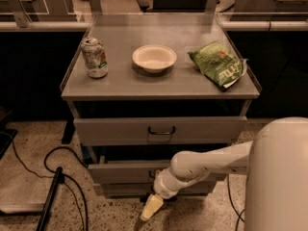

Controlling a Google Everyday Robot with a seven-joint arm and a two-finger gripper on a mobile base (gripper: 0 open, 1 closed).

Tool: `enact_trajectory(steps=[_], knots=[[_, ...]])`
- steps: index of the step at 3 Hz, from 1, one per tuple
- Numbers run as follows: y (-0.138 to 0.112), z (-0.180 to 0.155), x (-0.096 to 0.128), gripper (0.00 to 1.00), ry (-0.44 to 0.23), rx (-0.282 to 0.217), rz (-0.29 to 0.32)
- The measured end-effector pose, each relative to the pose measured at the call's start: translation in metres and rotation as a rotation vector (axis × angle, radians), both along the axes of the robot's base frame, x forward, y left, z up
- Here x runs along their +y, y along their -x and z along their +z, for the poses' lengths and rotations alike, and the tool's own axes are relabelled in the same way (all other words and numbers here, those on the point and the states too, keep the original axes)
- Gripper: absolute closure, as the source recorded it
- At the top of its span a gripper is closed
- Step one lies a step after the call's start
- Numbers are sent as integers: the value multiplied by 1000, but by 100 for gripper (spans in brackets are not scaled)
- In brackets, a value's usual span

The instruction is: Open middle drawer

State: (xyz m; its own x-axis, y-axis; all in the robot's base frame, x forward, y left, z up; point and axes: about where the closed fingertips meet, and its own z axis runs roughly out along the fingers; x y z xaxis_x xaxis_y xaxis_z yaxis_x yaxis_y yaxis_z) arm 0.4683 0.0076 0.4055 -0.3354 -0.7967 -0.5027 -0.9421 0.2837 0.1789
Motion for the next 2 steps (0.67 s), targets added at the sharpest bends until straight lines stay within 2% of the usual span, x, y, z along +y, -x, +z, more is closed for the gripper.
enact_trajectory(steps=[1, 2], knots=[[0, 3, 0, 0, 0, 0, 0], [31, 6, -7, 0, -11, 72, 10]])
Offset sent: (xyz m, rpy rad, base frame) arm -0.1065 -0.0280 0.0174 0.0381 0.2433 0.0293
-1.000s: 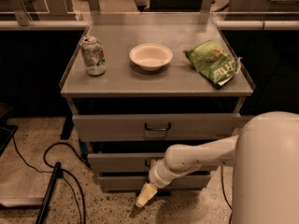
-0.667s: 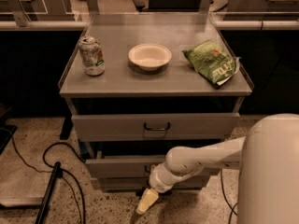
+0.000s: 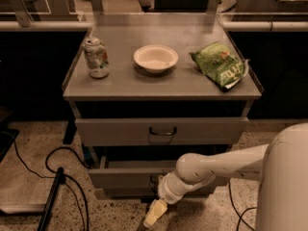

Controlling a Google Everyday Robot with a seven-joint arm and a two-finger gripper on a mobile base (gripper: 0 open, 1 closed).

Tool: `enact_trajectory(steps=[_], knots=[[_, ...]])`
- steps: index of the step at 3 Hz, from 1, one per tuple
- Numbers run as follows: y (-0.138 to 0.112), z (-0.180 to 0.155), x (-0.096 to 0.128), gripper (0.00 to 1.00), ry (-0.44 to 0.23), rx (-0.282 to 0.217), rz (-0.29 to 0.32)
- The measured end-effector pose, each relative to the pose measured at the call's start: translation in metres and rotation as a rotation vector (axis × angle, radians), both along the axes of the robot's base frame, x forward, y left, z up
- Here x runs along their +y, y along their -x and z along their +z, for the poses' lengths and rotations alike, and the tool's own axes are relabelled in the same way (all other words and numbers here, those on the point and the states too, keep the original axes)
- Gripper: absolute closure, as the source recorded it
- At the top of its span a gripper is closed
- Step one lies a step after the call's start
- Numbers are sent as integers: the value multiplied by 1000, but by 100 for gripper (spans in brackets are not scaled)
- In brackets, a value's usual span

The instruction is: Open middle drawer

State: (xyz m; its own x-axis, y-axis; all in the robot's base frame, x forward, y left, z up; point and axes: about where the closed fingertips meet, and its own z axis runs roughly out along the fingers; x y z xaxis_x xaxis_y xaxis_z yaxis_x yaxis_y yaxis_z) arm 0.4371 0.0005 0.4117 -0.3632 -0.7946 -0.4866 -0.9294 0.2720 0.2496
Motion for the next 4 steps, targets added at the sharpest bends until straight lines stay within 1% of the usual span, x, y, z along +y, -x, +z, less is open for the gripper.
enact_trajectory(steps=[2, 3, 4], knots=[[0, 1, 0, 0, 0, 0, 0], [29, 1, -7, 0, 32, 48, 23], [40, 4, -9, 0, 40, 67, 33]])
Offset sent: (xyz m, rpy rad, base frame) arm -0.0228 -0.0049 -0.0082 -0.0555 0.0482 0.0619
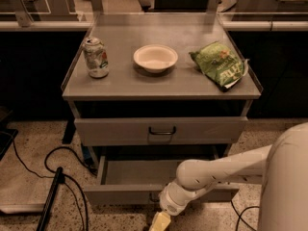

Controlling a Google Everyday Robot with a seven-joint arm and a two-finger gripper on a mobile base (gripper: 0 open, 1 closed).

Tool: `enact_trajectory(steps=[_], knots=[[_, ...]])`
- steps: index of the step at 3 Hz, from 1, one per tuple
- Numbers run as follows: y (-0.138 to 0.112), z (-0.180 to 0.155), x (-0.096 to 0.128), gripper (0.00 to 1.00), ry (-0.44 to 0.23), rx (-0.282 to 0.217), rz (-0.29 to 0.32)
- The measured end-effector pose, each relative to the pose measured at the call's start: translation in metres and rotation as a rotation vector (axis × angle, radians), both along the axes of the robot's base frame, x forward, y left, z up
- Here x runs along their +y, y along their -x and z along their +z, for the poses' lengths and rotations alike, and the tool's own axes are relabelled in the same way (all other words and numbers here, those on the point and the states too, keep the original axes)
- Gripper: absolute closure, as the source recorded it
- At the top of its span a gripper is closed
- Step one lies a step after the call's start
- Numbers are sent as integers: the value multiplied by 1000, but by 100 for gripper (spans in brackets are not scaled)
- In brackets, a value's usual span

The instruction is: Open middle drawer

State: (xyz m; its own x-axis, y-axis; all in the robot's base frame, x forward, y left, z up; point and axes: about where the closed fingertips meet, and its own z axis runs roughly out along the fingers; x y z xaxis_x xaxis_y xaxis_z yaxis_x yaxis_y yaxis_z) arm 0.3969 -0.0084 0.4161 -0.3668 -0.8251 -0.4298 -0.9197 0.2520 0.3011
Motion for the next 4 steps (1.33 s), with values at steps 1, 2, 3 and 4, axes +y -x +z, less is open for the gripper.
enact_trajectory(steps=[1, 2, 3, 4], knots=[[2, 1, -1, 0, 0, 0, 0], [40, 17, -11, 0, -7, 47, 12], [82, 38, -22, 0, -24, 97, 22], [82, 37, -22, 0, -24, 98, 20]])
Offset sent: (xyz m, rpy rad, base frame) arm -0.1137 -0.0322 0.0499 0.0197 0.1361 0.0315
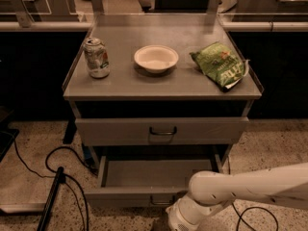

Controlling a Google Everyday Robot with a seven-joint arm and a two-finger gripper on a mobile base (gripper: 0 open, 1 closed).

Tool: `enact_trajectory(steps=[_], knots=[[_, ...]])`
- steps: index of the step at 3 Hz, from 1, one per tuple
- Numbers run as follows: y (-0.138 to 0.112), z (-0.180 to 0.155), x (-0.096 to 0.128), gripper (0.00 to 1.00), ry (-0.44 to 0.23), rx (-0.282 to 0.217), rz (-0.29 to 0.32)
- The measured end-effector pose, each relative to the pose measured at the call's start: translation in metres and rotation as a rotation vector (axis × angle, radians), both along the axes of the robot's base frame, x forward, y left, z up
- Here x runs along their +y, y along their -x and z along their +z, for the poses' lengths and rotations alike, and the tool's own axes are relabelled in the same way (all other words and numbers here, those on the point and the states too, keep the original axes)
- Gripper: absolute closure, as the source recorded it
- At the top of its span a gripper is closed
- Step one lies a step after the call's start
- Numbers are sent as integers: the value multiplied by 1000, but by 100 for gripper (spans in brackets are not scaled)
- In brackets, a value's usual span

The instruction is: Open middle drawer

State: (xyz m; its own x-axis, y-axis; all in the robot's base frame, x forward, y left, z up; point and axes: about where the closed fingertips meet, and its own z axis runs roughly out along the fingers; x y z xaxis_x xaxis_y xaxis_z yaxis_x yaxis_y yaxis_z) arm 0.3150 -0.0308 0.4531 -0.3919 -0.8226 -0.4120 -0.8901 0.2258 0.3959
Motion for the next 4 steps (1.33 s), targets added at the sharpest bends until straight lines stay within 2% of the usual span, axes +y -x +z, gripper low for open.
enact_trajectory(steps=[1, 3, 4], knots=[[-5, -2, 3, 0, -8, -20, 9], [-39, -5, 13, 0, -39, -97, 20], [-46, -11, 16, 0, -39, -101, 27]])
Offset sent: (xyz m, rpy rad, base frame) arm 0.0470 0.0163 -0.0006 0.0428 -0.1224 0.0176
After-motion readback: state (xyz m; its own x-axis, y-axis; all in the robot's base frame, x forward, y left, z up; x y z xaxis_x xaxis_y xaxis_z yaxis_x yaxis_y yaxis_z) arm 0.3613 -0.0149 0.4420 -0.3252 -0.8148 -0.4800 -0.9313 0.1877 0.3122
